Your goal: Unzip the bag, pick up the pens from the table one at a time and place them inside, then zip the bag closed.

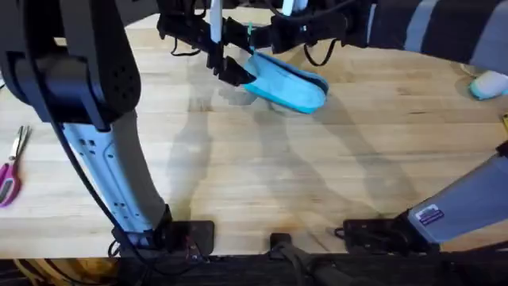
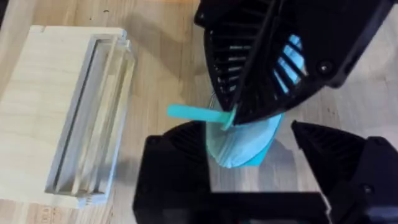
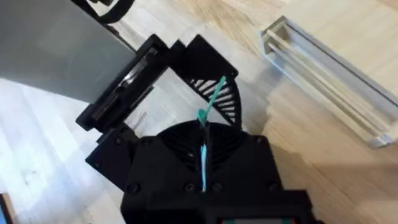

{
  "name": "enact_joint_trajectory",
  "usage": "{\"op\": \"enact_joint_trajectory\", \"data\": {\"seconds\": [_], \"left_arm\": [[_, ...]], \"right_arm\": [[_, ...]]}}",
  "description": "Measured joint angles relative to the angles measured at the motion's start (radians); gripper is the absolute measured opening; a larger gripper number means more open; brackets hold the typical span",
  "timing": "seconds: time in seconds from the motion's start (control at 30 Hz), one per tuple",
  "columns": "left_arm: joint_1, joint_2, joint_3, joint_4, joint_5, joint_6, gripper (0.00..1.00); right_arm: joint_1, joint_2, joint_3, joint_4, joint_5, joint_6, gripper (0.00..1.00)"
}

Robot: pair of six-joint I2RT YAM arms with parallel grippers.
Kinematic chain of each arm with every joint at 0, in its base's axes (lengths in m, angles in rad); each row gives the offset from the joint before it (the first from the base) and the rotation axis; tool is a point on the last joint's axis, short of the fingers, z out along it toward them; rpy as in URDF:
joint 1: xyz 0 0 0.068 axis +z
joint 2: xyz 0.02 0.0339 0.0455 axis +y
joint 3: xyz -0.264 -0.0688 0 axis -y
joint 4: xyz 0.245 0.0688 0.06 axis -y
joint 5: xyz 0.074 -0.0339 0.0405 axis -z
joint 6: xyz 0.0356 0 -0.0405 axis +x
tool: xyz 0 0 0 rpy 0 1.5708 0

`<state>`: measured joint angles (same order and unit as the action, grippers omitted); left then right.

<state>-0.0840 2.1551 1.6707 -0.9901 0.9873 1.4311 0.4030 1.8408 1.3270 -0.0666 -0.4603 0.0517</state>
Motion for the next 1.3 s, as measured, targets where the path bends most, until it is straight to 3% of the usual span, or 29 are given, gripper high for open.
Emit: {"op": "enact_joint_trajectory", "data": {"seconds": [0.1,0.2,0.23,0.27,0.3,0.67,1.3], "left_arm": [[-0.008,0.0,0.0,0.007,-0.014,-0.014,0.664],[-0.012,0.0,0.0,0.021,-0.022,-0.021,0.333],[-0.012,0.0,0.0,0.026,-0.024,-0.021,0.173],[-0.012,0.0,0.0,0.028,-0.027,-0.021,0.077],[-0.012,0.0,0.0,0.025,-0.028,-0.022,0.054],[-0.012,0.0,0.0,0.021,-0.035,-0.025,0.04],[-0.014,0.0,0.0,0.021,-0.038,-0.025,0.042]], "right_arm": [[0.0,0.0,0.0,0.0,0.0,0.0,0.032],[0.0,0.0,0.0,0.0,0.0,0.0,0.032],[0.0,0.0,0.0,-0.001,-0.001,0.0,0.032],[0.0,0.0,0.0,-0.003,-0.002,0.0,0.032],[0.0,0.0,0.0,-0.002,-0.003,0.0,0.032],[-0.024,-0.01,0.0,-0.058,-0.004,0.0,0.032],[-0.081,-0.141,0.0,-0.454,0.298,-0.086,0.033]]}}
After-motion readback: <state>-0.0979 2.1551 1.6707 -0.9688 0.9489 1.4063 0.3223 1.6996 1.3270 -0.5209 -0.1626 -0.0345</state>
